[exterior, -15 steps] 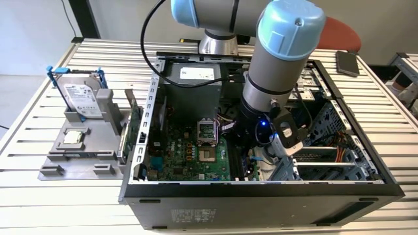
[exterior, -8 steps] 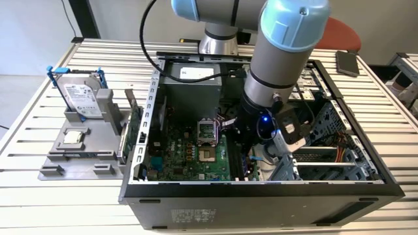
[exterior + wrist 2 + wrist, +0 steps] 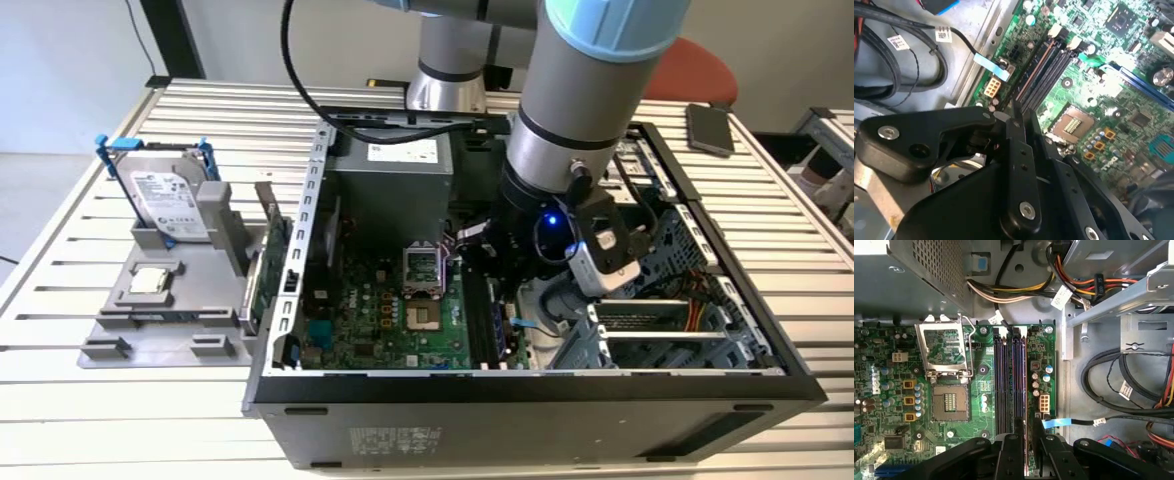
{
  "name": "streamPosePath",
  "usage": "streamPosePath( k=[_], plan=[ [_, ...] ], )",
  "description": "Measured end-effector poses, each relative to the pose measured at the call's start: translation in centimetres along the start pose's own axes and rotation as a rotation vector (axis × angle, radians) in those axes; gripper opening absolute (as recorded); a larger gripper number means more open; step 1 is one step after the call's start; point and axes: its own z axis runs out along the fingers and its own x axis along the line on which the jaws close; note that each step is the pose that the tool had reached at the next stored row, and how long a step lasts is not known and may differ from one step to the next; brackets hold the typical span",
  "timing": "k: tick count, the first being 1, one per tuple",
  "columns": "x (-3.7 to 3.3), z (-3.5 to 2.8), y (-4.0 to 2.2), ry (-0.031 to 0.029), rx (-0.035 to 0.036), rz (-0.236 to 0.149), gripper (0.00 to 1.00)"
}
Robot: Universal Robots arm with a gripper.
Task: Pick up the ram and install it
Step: 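Insert the ram into the slot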
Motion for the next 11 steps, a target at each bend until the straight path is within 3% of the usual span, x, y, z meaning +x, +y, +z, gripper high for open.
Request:
streamPosePath(
  k=[3, 4, 11],
  plan=[
    [0.0, 0.0, 0.0, 0.0, 0.0, 0.0, 1.0],
    [0.0, 0.0, 0.0, 0.0, 0.0, 0.0, 0.0],
    [0.0, -0.01, 0.0, 0.0, 0.0002, 0.0, 0.0]
  ],
)
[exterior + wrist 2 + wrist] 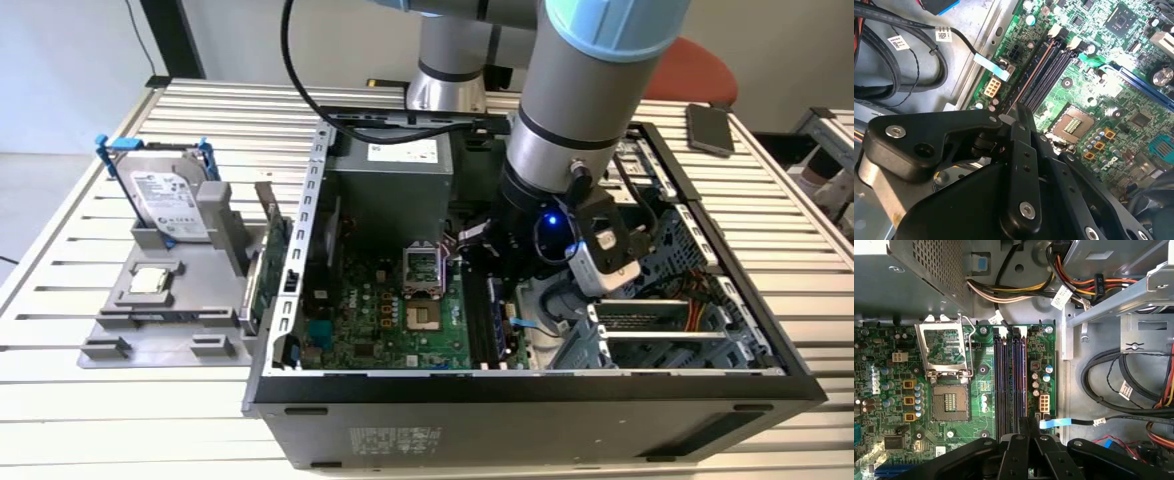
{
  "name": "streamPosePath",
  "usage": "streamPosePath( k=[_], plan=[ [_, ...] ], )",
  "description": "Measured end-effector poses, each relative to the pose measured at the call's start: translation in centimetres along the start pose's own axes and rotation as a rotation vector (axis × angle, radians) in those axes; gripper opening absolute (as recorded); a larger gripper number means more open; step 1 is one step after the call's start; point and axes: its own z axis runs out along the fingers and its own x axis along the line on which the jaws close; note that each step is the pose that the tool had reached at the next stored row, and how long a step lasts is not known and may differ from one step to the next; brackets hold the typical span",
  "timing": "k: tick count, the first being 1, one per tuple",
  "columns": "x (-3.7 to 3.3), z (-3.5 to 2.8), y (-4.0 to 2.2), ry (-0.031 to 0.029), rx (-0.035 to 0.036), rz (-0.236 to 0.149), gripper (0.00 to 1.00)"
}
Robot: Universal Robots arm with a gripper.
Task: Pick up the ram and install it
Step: 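Insert the ram into the slot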
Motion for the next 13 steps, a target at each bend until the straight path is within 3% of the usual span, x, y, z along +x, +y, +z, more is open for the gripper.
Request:
streamPosePath(
  k=[13],
  plan=[
    [0.0, 0.0, 0.0, 0.0, 0.0002, -0.002, 0.0]
  ],
)
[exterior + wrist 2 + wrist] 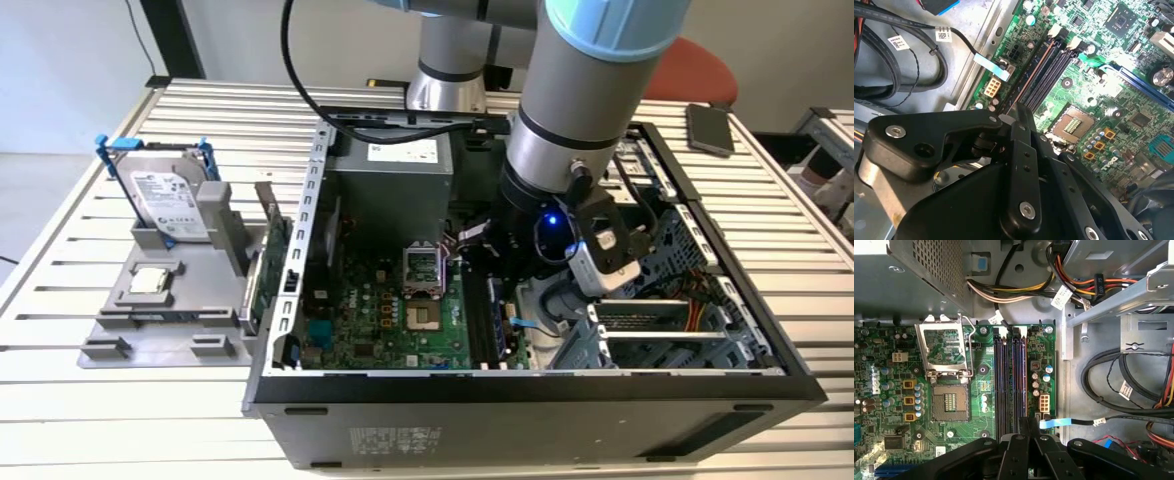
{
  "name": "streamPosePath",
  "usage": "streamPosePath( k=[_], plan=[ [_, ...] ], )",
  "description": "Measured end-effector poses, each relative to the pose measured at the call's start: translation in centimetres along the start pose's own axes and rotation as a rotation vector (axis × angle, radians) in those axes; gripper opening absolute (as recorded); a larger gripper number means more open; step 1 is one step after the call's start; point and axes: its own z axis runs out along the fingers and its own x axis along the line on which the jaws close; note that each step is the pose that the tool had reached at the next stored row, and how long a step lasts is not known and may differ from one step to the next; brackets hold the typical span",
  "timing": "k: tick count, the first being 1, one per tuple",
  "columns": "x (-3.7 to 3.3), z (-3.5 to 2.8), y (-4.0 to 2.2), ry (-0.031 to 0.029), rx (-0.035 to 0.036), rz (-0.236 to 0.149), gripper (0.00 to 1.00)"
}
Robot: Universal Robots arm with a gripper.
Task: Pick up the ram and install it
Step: 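Insert the ram into the slot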
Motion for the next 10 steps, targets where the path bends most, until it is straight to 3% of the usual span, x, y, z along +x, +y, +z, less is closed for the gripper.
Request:
streamPosePath(
  k=[10],
  plan=[
    [0.0, 0.0, 0.01, 0.0003, -0.0006, -0.099, 0.0]
  ],
)
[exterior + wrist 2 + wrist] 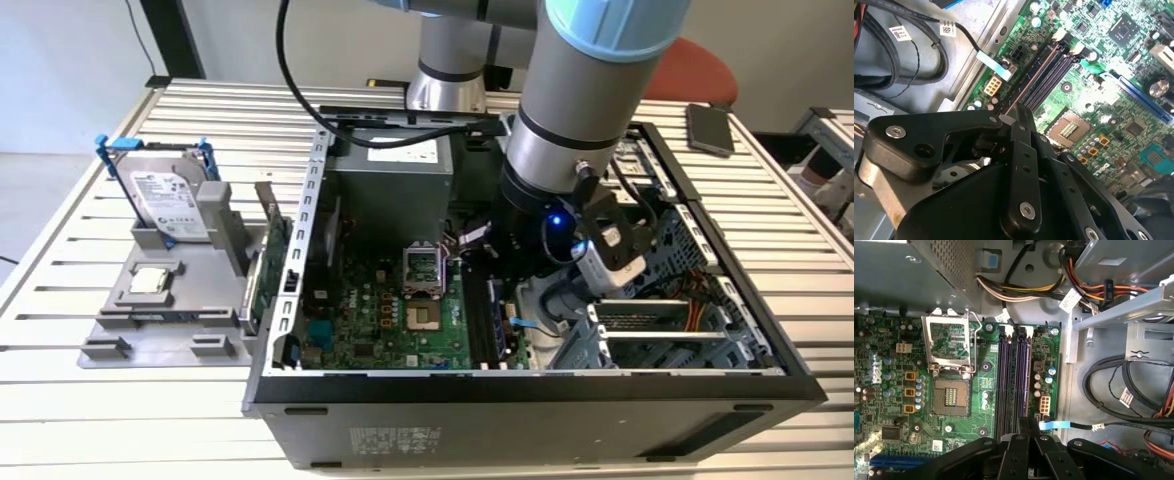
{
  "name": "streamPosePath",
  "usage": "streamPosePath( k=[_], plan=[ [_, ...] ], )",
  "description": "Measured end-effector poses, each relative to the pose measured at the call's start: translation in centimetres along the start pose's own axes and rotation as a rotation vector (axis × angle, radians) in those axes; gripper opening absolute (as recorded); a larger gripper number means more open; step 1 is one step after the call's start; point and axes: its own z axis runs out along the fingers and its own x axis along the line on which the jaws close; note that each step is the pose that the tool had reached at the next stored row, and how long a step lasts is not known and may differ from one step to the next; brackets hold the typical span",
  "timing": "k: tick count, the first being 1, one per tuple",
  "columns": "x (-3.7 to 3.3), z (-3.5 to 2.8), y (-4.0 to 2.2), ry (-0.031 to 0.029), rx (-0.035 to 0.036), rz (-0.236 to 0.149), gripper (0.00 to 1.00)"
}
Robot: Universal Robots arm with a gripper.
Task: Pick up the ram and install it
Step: 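Insert the ram into the slot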
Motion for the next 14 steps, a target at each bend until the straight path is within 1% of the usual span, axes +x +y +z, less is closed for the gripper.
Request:
streamPosePath(
  k=[3, 6, 7, 10, 11, 14],
  plan=[
    [0.0, -0.02, 0.0, 0.0003, -0.0024, -0.036, 0.0],
    [0.0, -0.01, 0.0, 0.0001, -0.0079, -0.071, 0.0],
    [0.0, -0.01, 0.0, -0.0001, -0.0107, -0.083, 0.0],
    [0.0, -0.01, 0.0, -0.0012, -0.0235, -0.114, 0.0],
    [0.0, -0.01, 0.0, -0.0013, -0.0261, -0.124, 0.0],
    [0.0, 0.0, 0.01, -0.0012, -0.0283, -0.155, 0.0]
  ],
)
